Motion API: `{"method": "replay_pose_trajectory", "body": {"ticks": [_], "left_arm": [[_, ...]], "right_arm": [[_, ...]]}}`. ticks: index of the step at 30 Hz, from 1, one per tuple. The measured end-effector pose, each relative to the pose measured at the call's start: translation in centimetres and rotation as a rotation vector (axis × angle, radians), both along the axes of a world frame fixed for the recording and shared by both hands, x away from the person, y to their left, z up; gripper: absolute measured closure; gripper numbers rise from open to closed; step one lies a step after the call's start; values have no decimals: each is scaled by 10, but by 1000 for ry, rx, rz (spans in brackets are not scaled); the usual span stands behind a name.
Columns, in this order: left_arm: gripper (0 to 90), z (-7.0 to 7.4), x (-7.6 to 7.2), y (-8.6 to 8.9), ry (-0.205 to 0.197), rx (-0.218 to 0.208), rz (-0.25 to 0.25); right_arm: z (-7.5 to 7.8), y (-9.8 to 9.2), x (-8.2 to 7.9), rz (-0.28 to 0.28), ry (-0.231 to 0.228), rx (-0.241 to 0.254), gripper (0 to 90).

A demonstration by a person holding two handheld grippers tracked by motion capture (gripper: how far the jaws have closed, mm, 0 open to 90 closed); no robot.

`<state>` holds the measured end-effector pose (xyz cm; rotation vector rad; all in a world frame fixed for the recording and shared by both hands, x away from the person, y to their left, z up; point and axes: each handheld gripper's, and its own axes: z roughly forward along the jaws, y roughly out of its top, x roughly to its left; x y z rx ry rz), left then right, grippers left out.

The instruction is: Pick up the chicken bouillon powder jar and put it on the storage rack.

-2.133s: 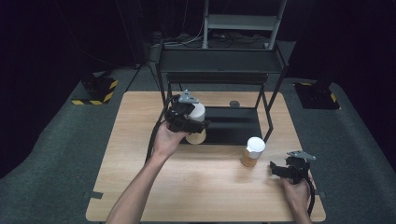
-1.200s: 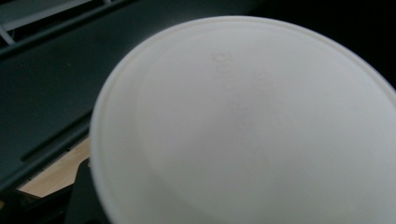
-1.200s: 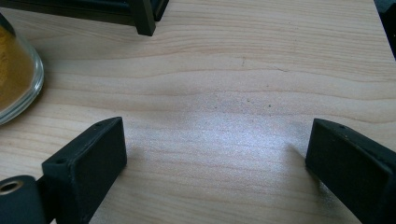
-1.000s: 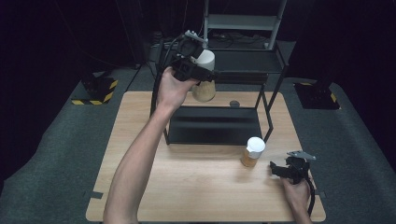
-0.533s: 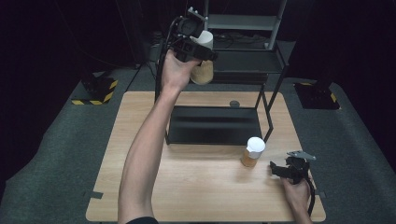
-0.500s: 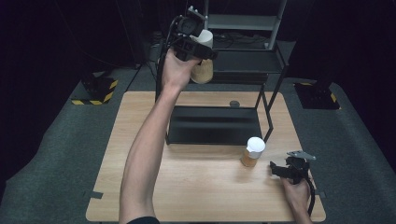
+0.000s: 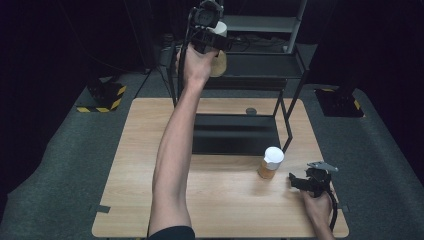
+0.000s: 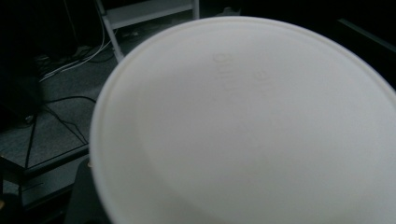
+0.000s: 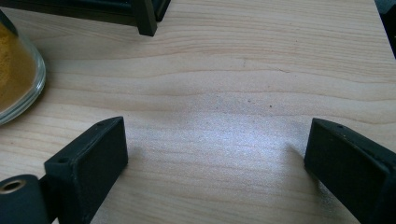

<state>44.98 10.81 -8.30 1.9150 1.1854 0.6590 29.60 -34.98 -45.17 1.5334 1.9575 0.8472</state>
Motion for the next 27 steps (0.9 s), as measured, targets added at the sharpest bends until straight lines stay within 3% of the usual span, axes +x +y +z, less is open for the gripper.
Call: {"method": "replay_pose_trajectory", "body": {"ticks": [12, 21, 27], "left_arm": [[356, -3, 14, -7, -4, 11, 38], [356, -6, 19, -3, 8, 23, 35], [355, -8, 20, 4, 6, 3, 23]], "right_arm": [[0, 0, 0, 1, 0, -1, 55], [0, 0, 0, 1, 0, -1, 55], [0, 0, 0, 0, 0, 0, 54]]}}
